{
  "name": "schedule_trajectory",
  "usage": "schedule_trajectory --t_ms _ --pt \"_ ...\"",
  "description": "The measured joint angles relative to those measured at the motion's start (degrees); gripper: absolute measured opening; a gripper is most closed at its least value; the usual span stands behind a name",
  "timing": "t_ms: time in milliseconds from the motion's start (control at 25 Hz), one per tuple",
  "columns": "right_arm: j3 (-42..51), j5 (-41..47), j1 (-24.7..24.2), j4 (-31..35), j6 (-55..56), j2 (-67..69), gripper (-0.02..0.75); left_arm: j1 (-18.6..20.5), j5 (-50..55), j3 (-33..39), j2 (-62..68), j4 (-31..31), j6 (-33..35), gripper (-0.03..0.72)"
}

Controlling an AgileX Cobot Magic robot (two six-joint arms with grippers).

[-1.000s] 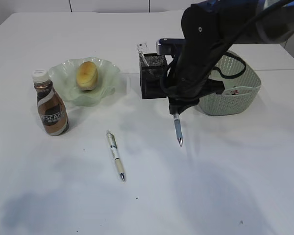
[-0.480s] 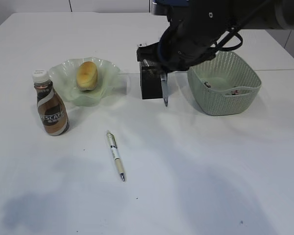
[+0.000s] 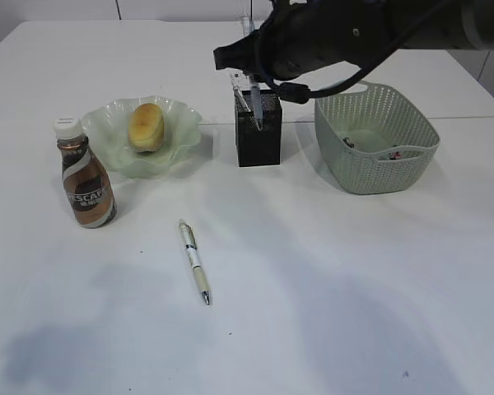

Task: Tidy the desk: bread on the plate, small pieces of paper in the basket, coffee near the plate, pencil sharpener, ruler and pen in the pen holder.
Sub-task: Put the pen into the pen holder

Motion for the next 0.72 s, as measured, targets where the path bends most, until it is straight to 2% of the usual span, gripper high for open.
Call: schedule_trajectory --t_ms 40,600,640,720 --pt "0.0 -3.0 0.0 -1.6 0.0 0.0 0.086 0.0 0.0 0.0 0.0 0.0 0.0 0.466" --pt "0.0 -18.1 -3.2 -9.6 0.0 2.5 0.086 0.0 0.0 0.0 0.0 -0.1 0.0 0.466" --pt "-0.1 -22.4 -4.1 -10.5 0.0 3.6 0.086 0.0 0.0 0.0 0.0 -0.1 0.0 0.466" --pt "-0.5 -24.4 -4.7 -10.7 0.0 4.8 0.086 0.0 0.0 0.0 0.0 -0.1 0.0 0.466"
